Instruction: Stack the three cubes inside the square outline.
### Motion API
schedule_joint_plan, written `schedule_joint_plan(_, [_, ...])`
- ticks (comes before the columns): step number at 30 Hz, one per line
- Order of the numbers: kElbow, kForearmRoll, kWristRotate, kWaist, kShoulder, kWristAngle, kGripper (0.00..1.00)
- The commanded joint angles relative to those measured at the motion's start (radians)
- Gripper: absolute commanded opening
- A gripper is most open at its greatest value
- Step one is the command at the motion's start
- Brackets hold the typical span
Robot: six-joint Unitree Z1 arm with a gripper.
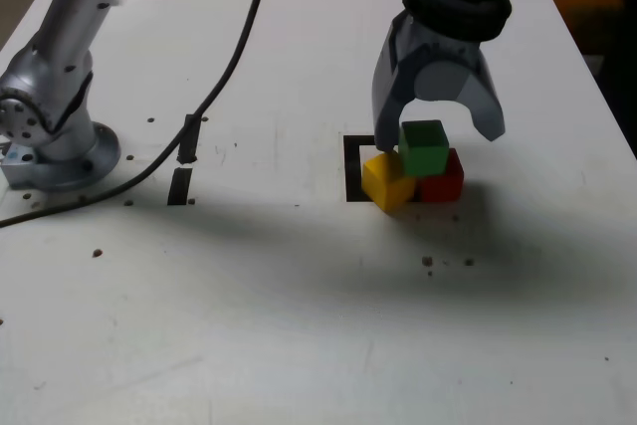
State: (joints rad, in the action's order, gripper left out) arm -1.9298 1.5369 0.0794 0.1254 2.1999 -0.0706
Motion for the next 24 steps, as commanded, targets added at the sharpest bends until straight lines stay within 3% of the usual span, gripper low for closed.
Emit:
schedule_joint_plan(1, [0.002, 0.0, -0.001, -0.004, 0.008, -0.004, 0.93])
schedule_joint_plan(6, [0.009, -0.005, -0.002, -0.01, 0.017, -0.011, 0.88])
schedule_joint_plan(24, [0.065, -0.041, -0.013, -0.023, 0.023, -0.057, 0.45])
